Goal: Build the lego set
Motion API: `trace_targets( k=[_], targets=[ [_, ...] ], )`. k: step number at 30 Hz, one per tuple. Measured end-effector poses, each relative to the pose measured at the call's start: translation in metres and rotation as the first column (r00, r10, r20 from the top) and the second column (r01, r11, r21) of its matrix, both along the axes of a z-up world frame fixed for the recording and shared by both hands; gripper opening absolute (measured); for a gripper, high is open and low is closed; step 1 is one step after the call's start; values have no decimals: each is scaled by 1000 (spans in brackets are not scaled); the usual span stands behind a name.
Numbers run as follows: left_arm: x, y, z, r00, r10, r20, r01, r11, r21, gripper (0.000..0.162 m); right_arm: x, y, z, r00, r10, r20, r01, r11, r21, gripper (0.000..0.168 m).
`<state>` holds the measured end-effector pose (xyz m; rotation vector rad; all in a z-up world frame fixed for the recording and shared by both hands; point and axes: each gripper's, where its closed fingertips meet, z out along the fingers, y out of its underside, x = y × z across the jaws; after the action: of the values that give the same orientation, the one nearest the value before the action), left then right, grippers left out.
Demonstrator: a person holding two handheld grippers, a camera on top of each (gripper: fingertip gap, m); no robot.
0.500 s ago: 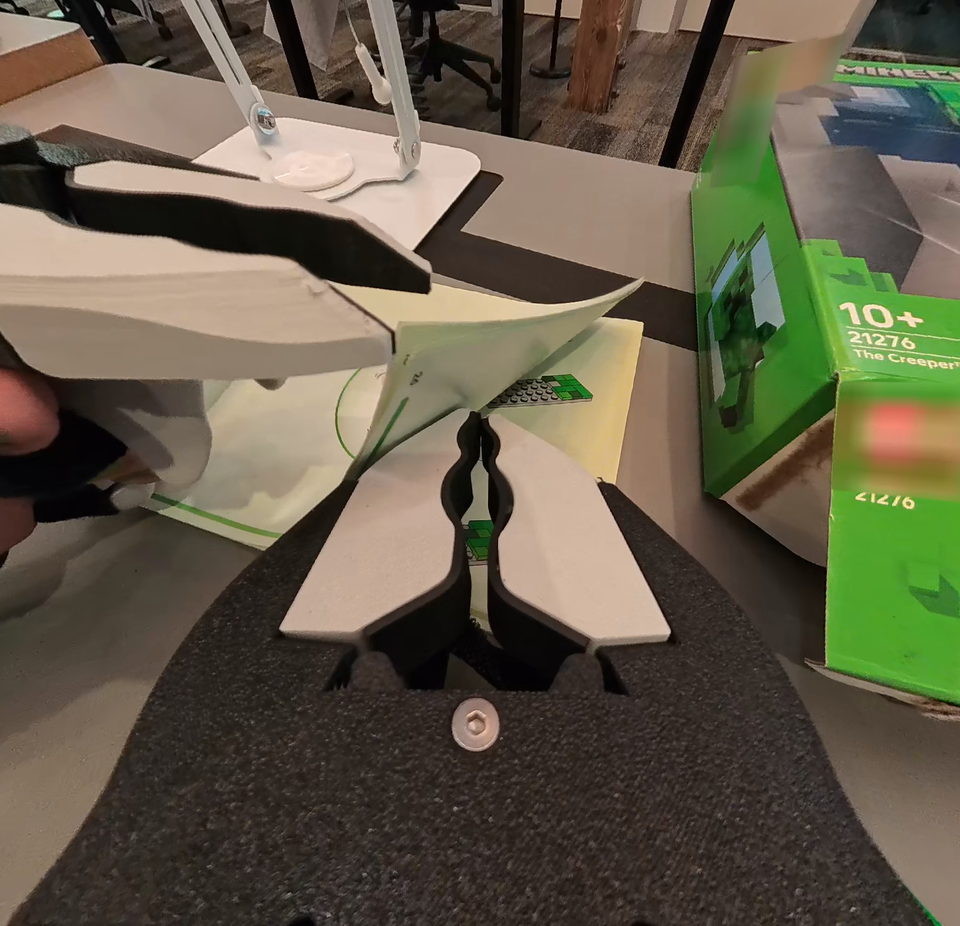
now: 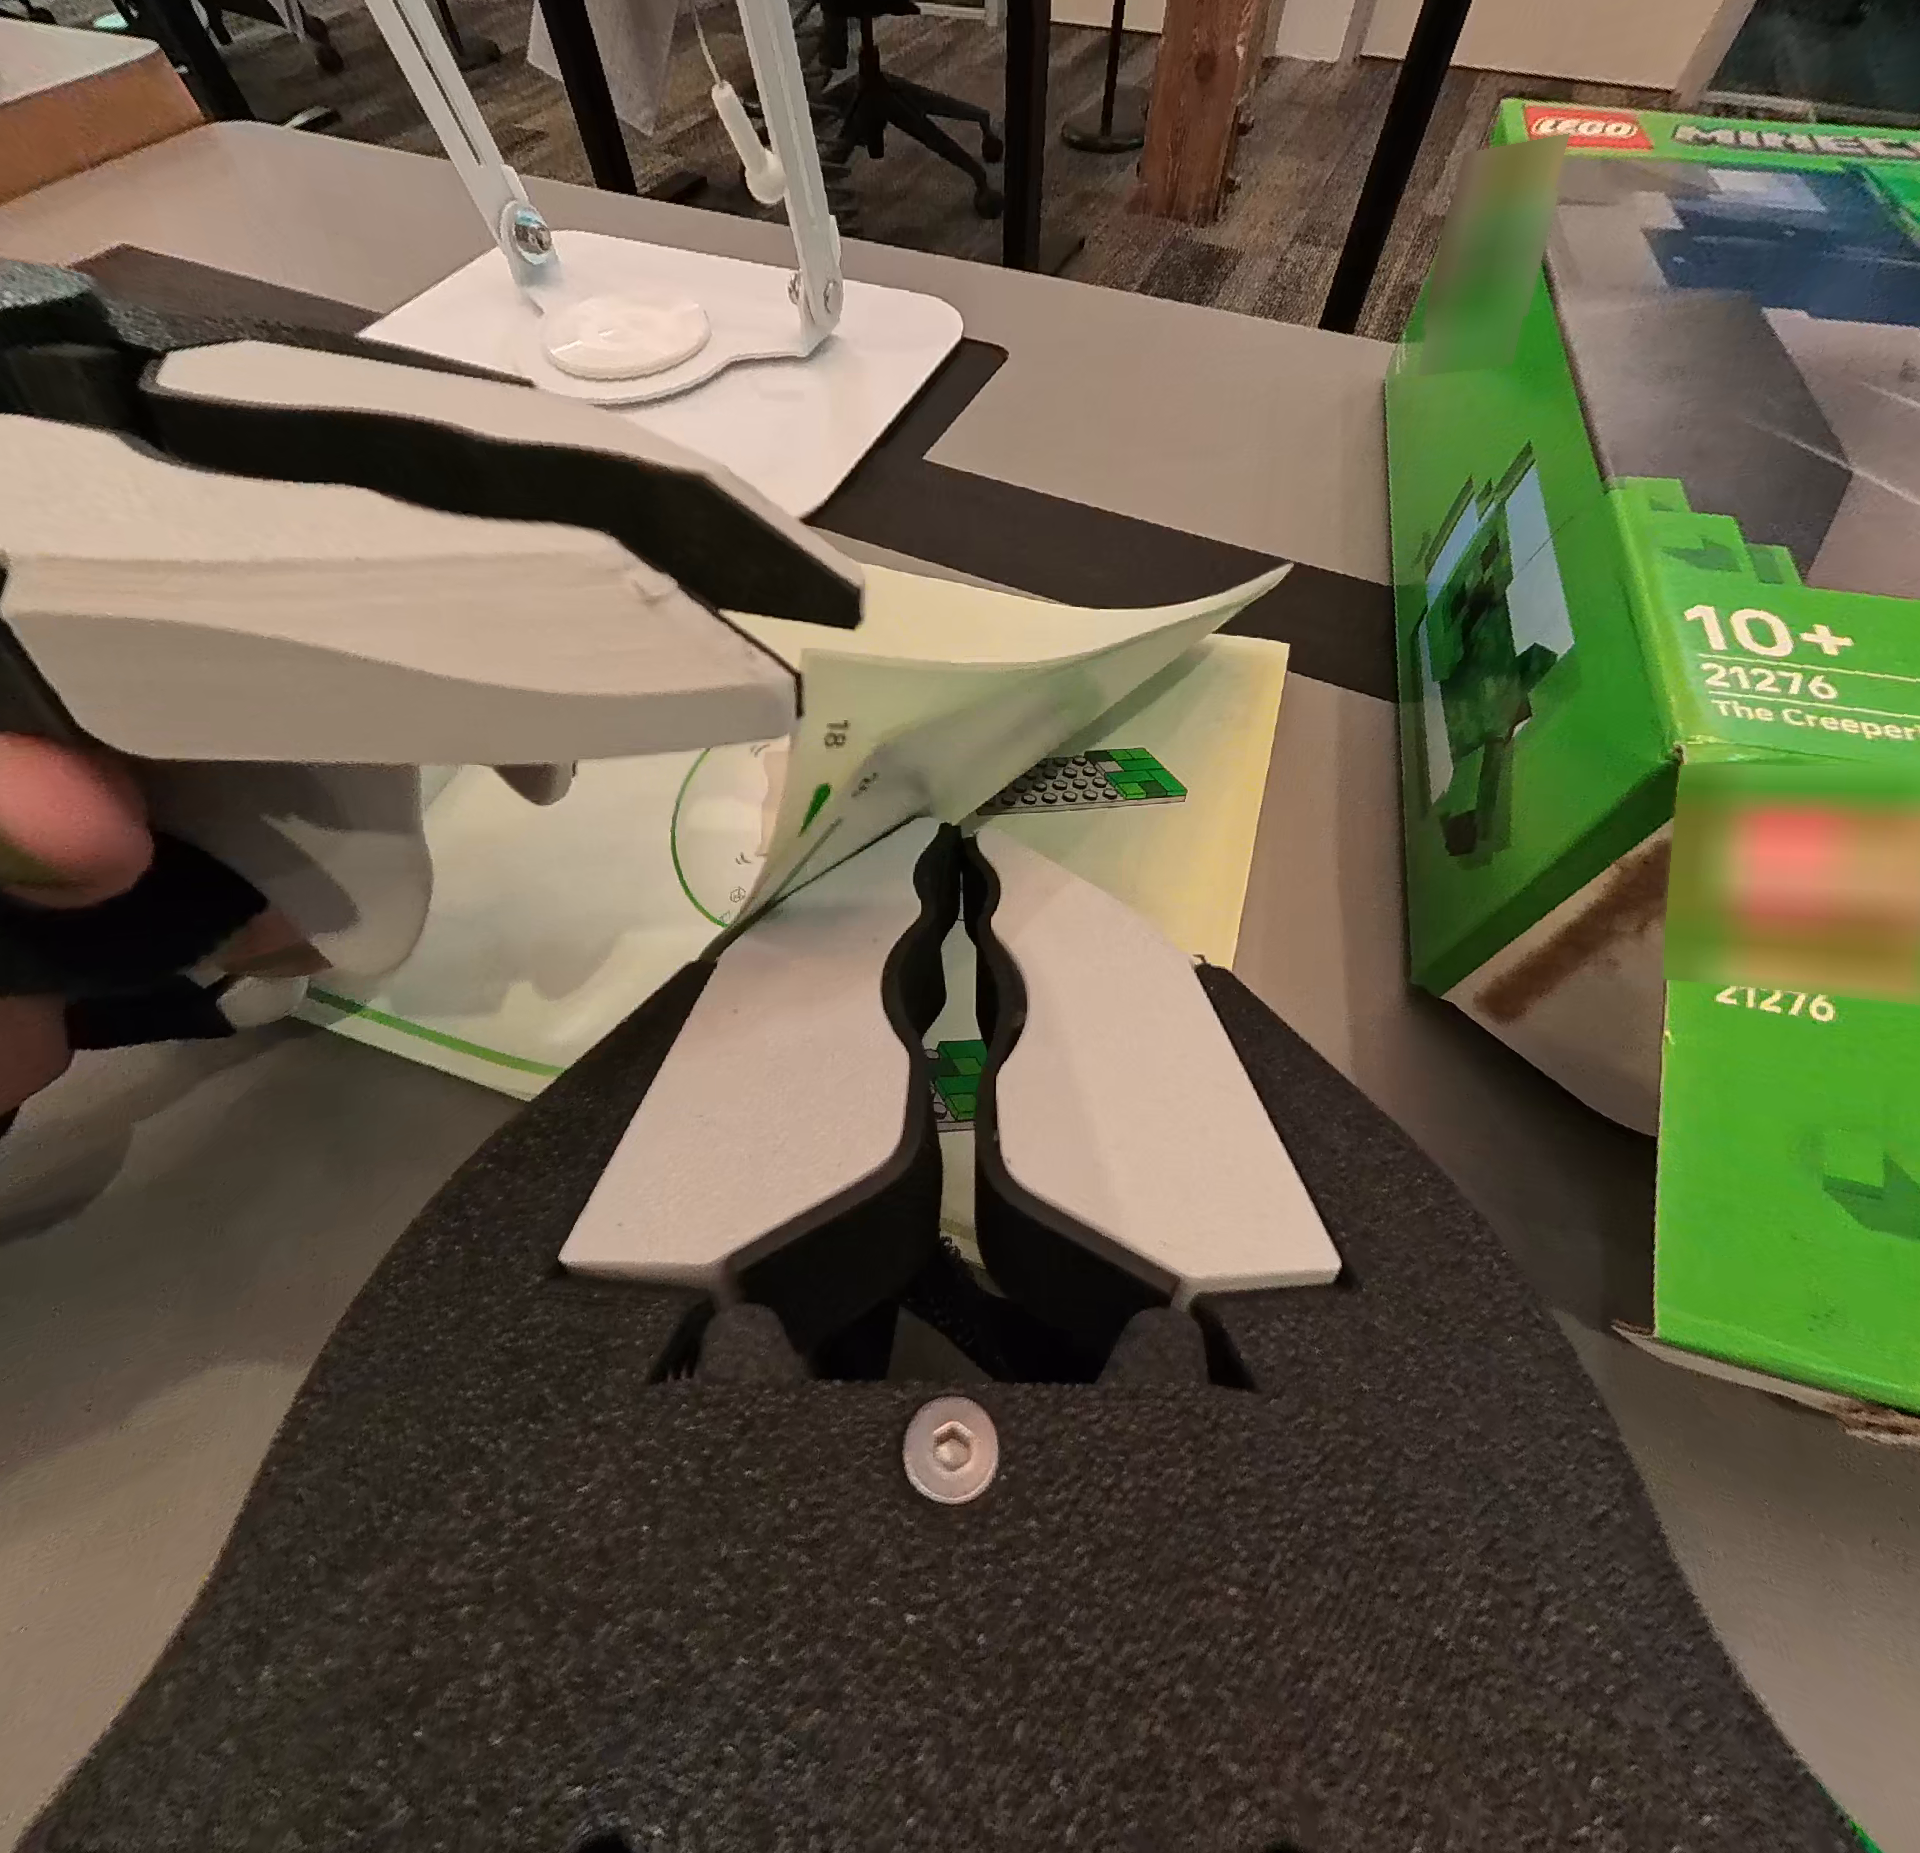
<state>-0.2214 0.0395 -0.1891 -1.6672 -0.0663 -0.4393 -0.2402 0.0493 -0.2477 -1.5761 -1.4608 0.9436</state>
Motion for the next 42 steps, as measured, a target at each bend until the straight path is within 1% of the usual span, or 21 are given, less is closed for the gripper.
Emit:
trace_targets(
  k=[12,23,25,29,30,31,32,36,42],
  targets=[
    [-2,-1,-2,997,-19,69,19,1000,3,29,0,-1,0,1000,4,3,-4,1000,2,0],
    [-2,-1,-3,996,-23,86,23,1000,3,30,0,0,-1,1000,4,4,-4,1000,2,0],
    [-1,-1,-2,996,-26,86,26,1000,8,27,0,0,-1,1000,4,5,-4,1000,3,0],
    [5,0,-3,999,-35,29,35,999,-2,20,0,-1,-1,1000,5,6,-5,1000,6,0],
    [7,1,-3,999,-36,10,36,999,-5,15,0,0,-1,1000,4,7,-4,1000,7,0],
    [9,2,-3,999,-37,-10,37,999,-7,5,0,0,-1,1000,4,6,-4,1000,8,0],
    [11,2,-3,999,-35,-31,35,999,-10,0,0,0,-1,1000,3,6,-3,1000,7,0],
    [15,4,-5,997,-31,-76,30,999,-19,0,0,0,0,1000,3,3,-3,1000,6,0],
    [13,-4,6,987,8,-162,0,999,50,0,1,4,5,999,-29,-32,30,999,21,0]
  ],
)
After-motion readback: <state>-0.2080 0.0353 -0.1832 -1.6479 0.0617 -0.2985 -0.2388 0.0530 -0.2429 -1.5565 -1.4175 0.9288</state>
